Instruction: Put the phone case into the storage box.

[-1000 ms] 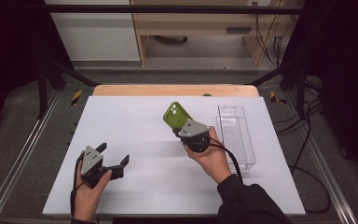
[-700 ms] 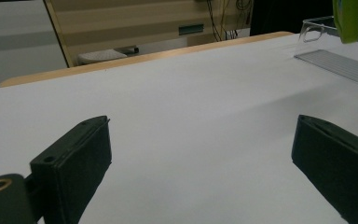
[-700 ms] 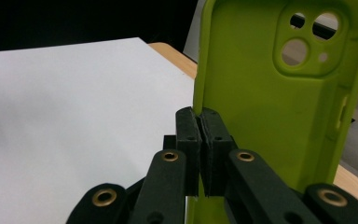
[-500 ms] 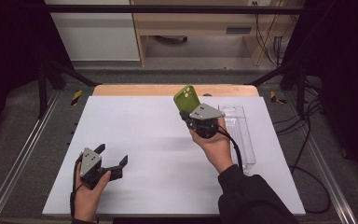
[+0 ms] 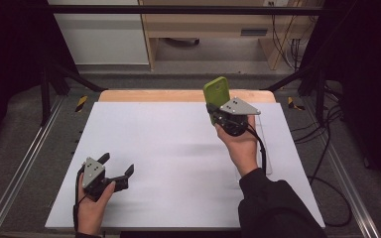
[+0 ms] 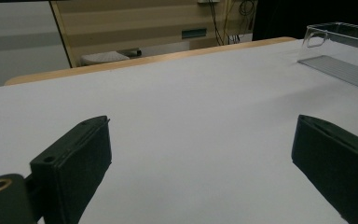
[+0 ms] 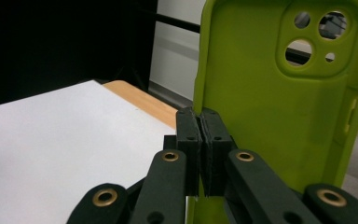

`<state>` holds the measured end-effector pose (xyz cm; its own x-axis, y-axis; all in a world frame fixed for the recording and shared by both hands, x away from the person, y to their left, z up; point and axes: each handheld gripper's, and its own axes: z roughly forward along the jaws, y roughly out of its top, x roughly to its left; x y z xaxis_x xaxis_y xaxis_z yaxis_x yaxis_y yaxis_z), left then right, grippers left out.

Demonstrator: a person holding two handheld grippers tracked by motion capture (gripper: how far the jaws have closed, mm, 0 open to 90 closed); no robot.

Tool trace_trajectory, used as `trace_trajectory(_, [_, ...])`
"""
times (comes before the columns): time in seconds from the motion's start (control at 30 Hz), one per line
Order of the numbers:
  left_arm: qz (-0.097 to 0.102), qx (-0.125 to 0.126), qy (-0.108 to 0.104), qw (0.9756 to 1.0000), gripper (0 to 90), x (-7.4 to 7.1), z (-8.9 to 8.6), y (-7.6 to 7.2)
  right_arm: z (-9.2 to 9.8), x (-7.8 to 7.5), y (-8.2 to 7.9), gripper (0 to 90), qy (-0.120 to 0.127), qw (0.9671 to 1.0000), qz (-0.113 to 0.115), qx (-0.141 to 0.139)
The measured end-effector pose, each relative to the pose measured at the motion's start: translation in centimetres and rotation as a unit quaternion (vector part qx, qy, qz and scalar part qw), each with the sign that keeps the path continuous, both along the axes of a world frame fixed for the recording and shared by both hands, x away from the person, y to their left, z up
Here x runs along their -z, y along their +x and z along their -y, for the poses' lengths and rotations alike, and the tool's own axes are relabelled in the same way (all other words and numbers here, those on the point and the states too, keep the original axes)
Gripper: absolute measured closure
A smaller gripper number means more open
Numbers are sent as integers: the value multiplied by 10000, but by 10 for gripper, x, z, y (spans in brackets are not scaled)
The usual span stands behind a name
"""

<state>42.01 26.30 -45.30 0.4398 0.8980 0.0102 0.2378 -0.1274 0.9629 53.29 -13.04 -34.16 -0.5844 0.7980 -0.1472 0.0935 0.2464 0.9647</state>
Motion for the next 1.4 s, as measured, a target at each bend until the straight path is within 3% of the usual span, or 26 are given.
trace_trajectory(0.33, [23,13,-96,10000,42,0,-1,0,33,-8,1,882,302,9982,48,514])
trace_trajectory(0.6, [44,10,-117,9999,43,-1,-3,-1,52,-6,8,882,402,9954,56,869])
trace_trajectory(0.8, [78,-18,-154,9998,43,-1,-4,-1,60,-3,12,883,507,9940,-9,973])
trace_trajectory(1.0, [112,-53,-179,9998,42,-1,-4,-1,67,1,19,883,695,9905,-102,1185])
trace_trajectory(1.23, [149,-75,-209,9996,42,-2,-6,-1,71,8,30,883,732,9878,-211,1358])
trace_trajectory(1.4, [169,-60,-373,9991,42,-2,-7,-2,73,17,39,882,779,9849,-311,1512])
